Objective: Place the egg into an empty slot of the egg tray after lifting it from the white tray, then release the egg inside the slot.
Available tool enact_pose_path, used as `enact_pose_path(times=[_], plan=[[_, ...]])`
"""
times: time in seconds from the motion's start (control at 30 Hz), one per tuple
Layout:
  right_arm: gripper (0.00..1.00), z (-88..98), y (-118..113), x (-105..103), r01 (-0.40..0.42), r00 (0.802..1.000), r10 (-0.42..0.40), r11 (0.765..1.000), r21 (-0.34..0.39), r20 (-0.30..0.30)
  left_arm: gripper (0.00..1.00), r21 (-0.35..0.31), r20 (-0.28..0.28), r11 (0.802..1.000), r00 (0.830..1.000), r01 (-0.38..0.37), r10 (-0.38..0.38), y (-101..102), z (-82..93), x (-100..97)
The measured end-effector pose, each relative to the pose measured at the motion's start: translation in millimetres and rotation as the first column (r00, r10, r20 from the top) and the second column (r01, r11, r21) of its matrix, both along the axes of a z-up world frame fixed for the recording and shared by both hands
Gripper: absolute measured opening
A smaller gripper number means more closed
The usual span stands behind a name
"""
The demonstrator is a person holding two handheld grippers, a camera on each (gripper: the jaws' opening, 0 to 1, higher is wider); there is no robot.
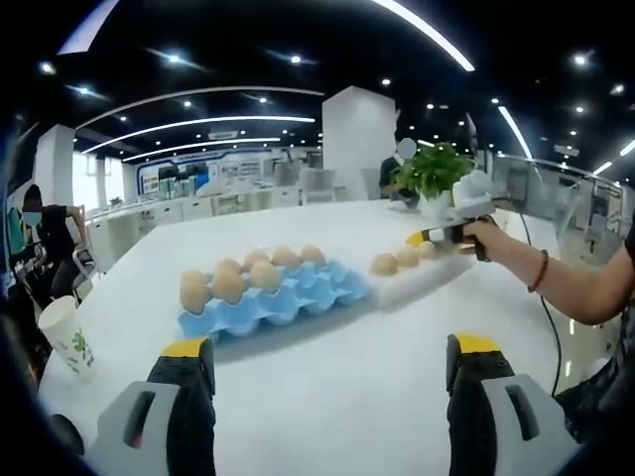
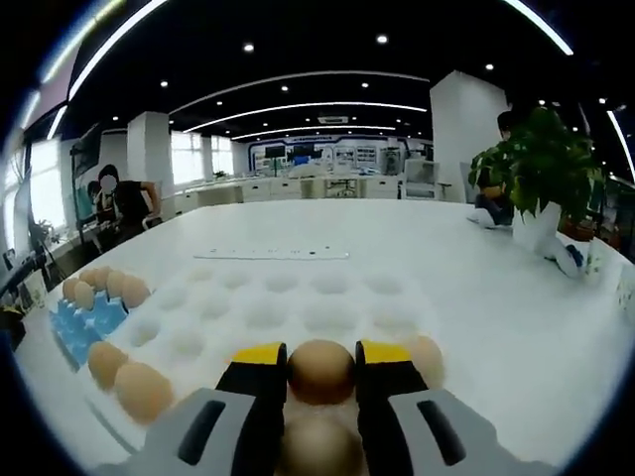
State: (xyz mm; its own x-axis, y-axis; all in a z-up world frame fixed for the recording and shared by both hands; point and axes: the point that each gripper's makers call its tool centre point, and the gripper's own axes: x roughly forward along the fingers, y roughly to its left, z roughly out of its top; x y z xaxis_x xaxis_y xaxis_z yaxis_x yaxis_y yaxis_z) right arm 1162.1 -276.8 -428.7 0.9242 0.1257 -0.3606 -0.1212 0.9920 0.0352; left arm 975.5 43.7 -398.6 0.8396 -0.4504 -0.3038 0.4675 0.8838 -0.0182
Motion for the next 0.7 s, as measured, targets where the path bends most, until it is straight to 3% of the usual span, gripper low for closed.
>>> enact_pose_path(times=[0.4, 0.7], plan=[[0.28, 0.1, 0.6, -1.0, 0.006, 1.0, -0.006, 1.0, 0.0, -0.01, 0.99, 0.006, 0.003, 1.0, 1.0, 0.001, -0.001, 0.9, 1.3, -1.7], [0.27, 5.9, -1.3, -2.1, 0.016, 1.0, -0.017, 0.998, 0.065, 0.011, 0.99, 0.01, 0.006, 1.0, 1.0, 0.001, -0.001, 2.3, 2.8, -3.9]])
